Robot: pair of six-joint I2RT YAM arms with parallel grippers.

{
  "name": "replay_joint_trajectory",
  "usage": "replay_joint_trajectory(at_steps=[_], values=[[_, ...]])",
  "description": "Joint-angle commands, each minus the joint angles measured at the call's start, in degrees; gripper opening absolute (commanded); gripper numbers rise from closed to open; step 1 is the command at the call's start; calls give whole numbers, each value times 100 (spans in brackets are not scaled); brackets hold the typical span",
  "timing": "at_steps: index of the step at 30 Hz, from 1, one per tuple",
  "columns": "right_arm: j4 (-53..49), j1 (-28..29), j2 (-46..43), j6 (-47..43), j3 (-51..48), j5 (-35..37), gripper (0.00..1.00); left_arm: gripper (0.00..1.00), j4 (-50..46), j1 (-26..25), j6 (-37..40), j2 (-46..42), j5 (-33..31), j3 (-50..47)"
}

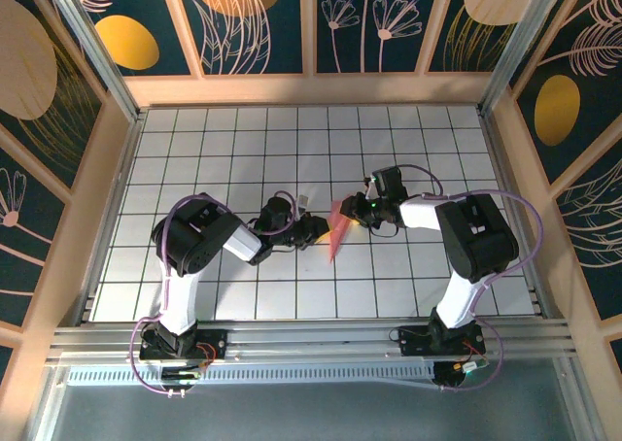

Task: Fold a paper plane with a square sheet of paper (fold left side to right side)
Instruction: Fold the wing for the fifth time at the center of the table.

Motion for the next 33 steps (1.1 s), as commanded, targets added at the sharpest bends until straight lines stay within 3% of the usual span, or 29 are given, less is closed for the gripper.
replay_joint_trajectory(at_steps=[1, 11, 26, 33], values=[[-119, 126, 315, -179, 44, 228, 33, 21, -88, 53, 115, -227, -65, -29], [-139, 127, 281, -196, 40, 245, 32, 34, -914, 96, 379, -250, -269, 308], [-122, 138, 292, -196, 19, 246, 32, 31, -850, 212, 314, -86, -327, 396], [-109, 134, 291, -188, -7, 244, 32, 25, -796, 246, 340, -53, -276, 456]])
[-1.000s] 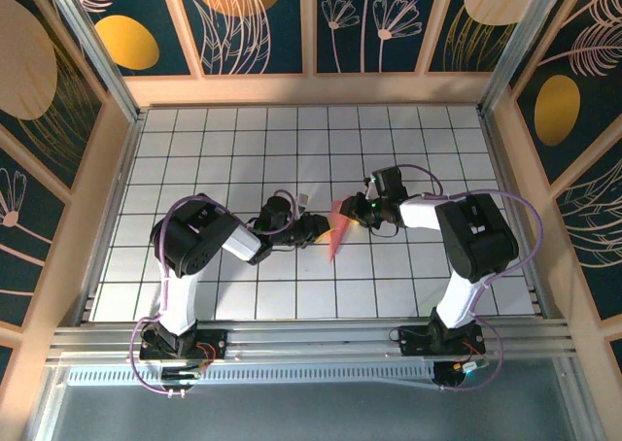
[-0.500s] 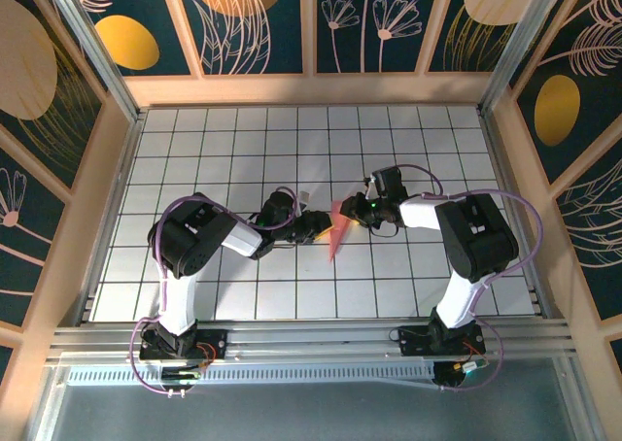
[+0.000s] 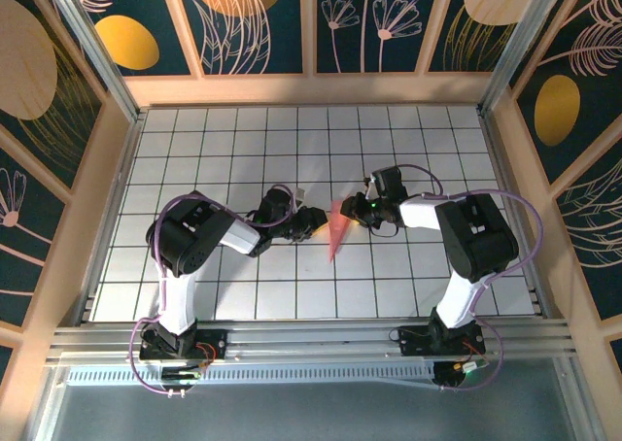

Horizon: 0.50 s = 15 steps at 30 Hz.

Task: Fold a paper plane with a square sheet of paper (fold left side to right side)
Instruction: Fold the wing for the fifth time at the center of the table.

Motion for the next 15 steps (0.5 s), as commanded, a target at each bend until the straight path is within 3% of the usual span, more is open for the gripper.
replay_joint_trajectory(at_steps=[1, 15], values=[[-70, 134, 279, -155, -21, 224, 32, 24, -53, 28, 95, 98, -44, 164], [-89, 144, 305, -164, -3, 221, 32, 9, -212, 34, 243, 279, 123, 341]])
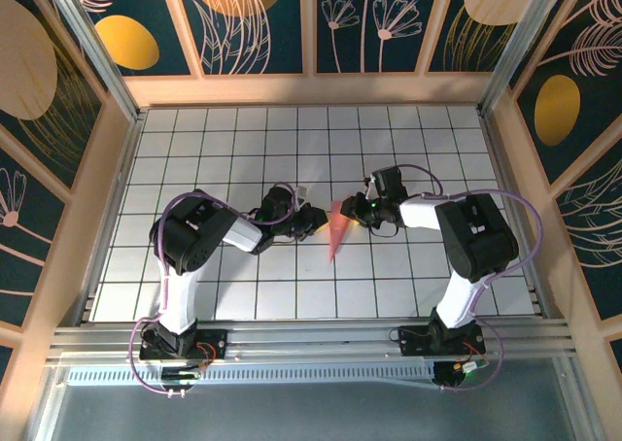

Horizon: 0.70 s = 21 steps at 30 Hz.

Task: Fold a paper plane with a square sheet of paper (fold left side to right side)
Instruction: Fold the wing for the fifth time at the center of the table.

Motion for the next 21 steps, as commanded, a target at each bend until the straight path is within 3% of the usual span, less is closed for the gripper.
replay_joint_trajectory(at_steps=[1, 21], values=[[-96, 149, 300, -164, -10, 221, 32, 8, -210, 27, 188, 123, 64, 162], [-150, 172, 308, -217, 15, 264, 32, 1, -571, -11, 484, 300, 152, 408]])
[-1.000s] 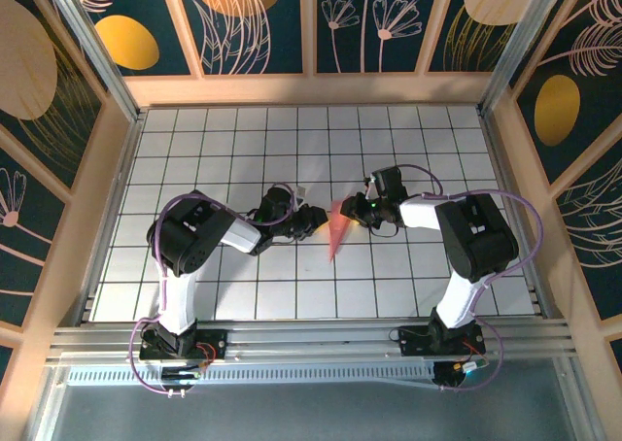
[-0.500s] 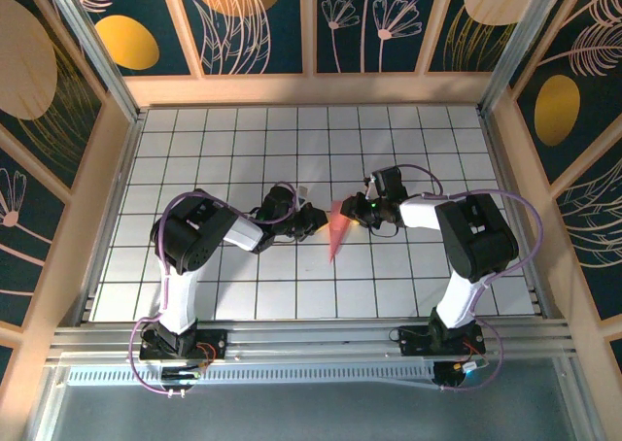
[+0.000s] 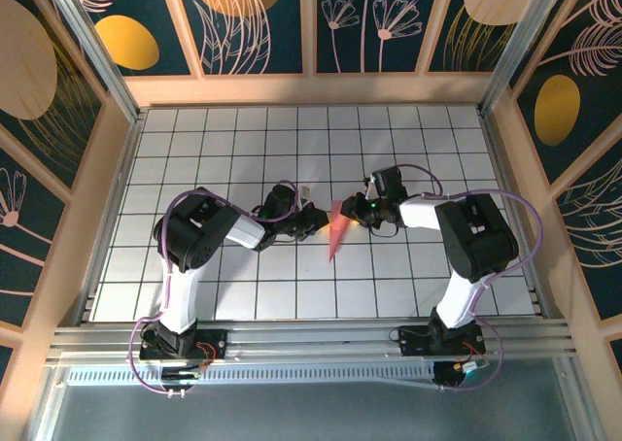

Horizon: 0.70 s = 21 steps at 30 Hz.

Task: Fold a paper plane with a square sheet of paper (fold left side to right side)
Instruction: Fold the wing for the fifth time at the center of the table.

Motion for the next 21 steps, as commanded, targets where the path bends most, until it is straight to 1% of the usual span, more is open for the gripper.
replay_joint_trajectory(at_steps=[1, 21], values=[[-157, 166, 306, -147, 15, 265, 32, 1, -253, -20, 193, 131, 50, 155], [-214, 177, 251, -161, 67, 296, 32, 0, -966, -212, 328, 123, -158, 226]])
